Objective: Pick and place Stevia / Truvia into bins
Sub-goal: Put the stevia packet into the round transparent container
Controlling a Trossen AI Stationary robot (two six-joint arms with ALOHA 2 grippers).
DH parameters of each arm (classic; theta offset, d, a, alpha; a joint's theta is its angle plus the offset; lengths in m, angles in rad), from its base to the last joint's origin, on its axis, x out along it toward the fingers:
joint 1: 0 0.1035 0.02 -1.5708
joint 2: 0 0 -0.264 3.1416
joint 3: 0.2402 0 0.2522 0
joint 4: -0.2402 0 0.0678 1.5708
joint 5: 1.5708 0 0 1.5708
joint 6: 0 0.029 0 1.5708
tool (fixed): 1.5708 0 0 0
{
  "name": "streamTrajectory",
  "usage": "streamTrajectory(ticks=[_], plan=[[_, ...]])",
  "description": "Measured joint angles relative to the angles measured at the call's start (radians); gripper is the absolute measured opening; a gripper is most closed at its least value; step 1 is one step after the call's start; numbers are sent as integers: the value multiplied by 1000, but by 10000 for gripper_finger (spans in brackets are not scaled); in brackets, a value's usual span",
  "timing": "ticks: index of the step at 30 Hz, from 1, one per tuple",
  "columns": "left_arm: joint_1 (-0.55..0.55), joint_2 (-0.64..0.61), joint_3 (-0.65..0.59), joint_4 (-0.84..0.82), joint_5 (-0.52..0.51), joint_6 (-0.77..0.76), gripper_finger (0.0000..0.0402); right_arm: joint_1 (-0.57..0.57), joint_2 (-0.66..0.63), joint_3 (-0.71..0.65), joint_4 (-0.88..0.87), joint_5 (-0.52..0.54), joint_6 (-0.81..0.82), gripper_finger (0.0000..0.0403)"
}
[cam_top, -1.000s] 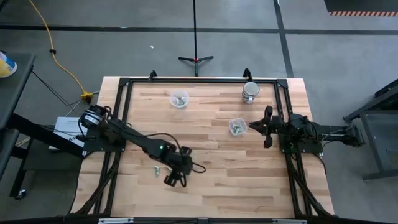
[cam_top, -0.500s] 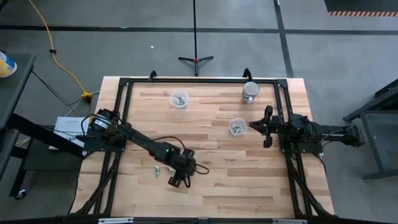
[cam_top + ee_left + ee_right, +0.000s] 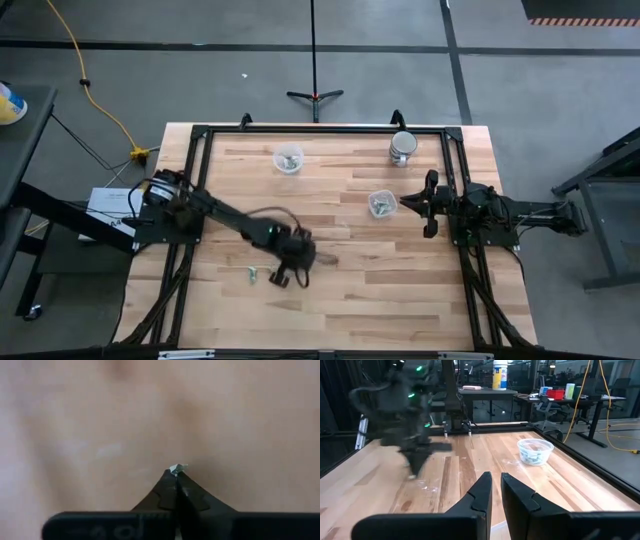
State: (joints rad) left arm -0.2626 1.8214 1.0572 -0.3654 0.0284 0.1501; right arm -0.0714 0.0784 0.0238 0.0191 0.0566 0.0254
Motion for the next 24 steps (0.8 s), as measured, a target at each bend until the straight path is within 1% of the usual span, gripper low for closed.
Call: streamTrajectory(ticks=[2,3,5,7,9,11,13,16,20,24], plan=[[41,-38,35,-85,-68,52,48,0,0,0,0,5,-4,32],[60,-56,61,-131,-119,79,48,0,0,0,0,11,-4,32],[105,-77,111,-219,-231,134,39,0,0,0,1,28,-4,32],[166,-84,158,-312,-305,181,23,0,0,0,3,48,-5,32],[247,-86,207,-337,-341,223,22,0,0,0,3,68,-5,32],[328,-91,238,-348,-355,264,22,0,0,0,3,83,-7,32],[409,-89,251,-342,-350,316,28,0,0,0,4,97,-7,32],[522,-89,253,-337,-304,389,41,0,-1,0,5,117,-7,32],[658,-89,254,-341,-197,423,29,0,0,0,5,120,-7,32],[759,-82,254,-326,-90,421,25,0,0,0,5,121,-7,32]])
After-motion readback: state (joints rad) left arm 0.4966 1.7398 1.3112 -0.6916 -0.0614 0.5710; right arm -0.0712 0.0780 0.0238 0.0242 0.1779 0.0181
